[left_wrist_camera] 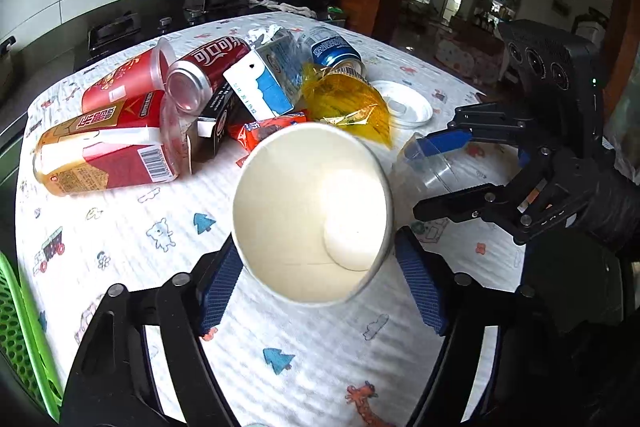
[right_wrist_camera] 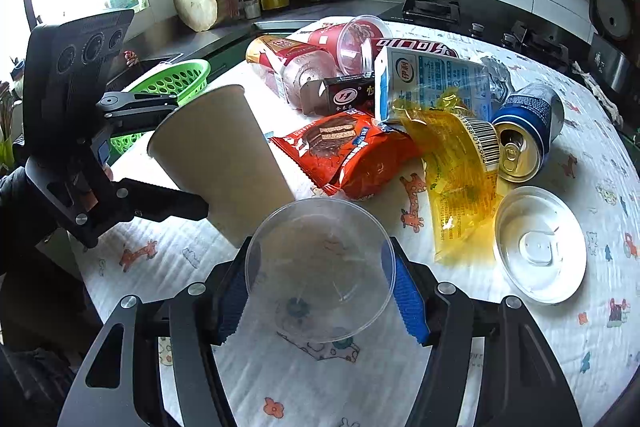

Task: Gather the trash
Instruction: 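Drop the paper cup into the green basket with the left tool while the right tool drops its cup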

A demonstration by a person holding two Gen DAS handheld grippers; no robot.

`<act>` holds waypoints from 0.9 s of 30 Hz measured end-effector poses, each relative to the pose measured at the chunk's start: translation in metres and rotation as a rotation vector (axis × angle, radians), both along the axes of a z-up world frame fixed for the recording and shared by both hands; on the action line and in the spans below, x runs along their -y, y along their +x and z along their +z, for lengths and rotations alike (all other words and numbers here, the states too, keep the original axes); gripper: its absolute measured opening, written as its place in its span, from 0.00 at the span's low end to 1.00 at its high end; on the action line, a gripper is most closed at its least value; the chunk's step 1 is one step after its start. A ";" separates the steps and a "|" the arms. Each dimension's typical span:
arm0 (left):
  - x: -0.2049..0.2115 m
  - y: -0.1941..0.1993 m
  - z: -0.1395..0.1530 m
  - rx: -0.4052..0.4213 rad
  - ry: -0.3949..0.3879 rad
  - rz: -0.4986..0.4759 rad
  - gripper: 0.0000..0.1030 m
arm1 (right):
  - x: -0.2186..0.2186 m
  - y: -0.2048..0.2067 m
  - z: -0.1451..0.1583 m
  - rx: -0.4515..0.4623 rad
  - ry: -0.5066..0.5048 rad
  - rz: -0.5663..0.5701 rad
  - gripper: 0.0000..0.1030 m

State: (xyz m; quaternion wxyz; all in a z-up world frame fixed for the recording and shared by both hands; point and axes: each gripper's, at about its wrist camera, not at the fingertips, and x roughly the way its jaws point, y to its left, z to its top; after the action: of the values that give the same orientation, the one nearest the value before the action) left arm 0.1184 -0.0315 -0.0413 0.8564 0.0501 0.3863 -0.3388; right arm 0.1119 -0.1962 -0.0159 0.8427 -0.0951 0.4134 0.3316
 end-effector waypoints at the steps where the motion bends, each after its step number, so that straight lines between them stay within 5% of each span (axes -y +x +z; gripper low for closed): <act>1: -0.002 -0.001 0.000 -0.013 -0.003 0.013 0.60 | -0.001 -0.002 0.002 0.003 -0.001 0.003 0.60; 6: -0.019 -0.004 -0.008 -0.067 -0.054 0.069 0.58 | -0.009 -0.008 0.009 0.020 -0.011 0.013 0.60; 16: -0.064 -0.022 0.004 -0.030 -0.134 0.222 0.58 | -0.043 -0.010 0.036 0.059 0.006 0.069 0.60; 23: -0.147 -0.045 0.029 0.053 -0.124 0.491 0.58 | -0.105 0.005 0.056 0.067 0.033 0.168 0.59; 27: -0.201 -0.045 0.028 0.034 -0.030 0.684 0.58 | -0.150 0.015 0.061 0.060 0.054 0.224 0.60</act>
State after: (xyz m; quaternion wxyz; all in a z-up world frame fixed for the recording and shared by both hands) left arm 0.0737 0.1698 -0.0129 0.9274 -0.0890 0.3614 -0.0368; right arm 0.1273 -0.0457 0.0450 0.8146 -0.1279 0.3658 0.4316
